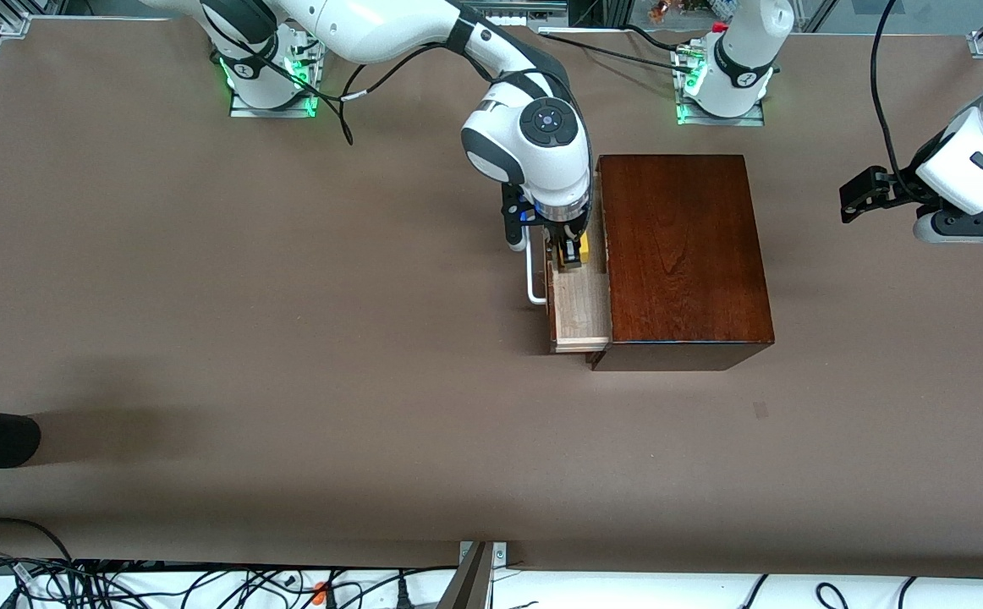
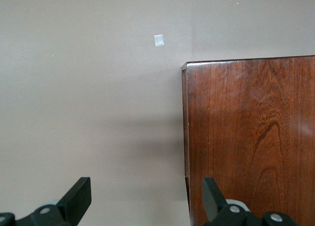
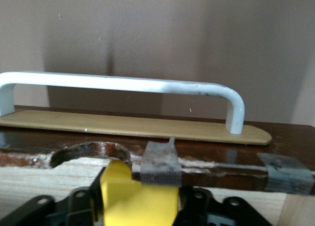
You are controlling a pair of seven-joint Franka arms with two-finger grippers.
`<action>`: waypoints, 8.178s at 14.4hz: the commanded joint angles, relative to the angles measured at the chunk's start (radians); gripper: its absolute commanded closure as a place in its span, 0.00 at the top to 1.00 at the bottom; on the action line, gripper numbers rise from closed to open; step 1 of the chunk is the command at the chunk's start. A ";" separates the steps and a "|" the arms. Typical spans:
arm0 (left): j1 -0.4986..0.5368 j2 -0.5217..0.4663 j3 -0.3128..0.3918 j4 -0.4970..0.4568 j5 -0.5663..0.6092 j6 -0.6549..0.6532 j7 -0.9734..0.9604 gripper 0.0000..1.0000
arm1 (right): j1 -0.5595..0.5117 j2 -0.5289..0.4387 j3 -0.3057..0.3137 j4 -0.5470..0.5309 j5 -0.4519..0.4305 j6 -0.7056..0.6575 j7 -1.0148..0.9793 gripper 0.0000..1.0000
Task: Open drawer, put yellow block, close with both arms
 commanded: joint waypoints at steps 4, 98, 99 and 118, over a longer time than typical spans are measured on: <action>-0.006 -0.005 0.003 0.028 -0.026 -0.020 0.009 1.00 | -0.001 -0.061 0.003 0.159 0.021 -0.303 0.019 1.00; 0.169 0.367 -0.527 0.339 0.088 -0.238 0.436 1.00 | -0.802 -0.823 -0.263 -0.468 0.134 -0.581 -2.466 1.00; 0.173 0.364 -0.504 0.344 0.085 -0.245 0.422 1.00 | -0.802 -0.823 -0.263 -0.468 0.134 -0.579 -2.466 1.00; 0.023 -0.024 -0.046 -0.012 0.000 0.058 -0.014 1.00 | -0.802 -0.821 -0.263 -0.468 0.134 -0.581 -2.466 1.00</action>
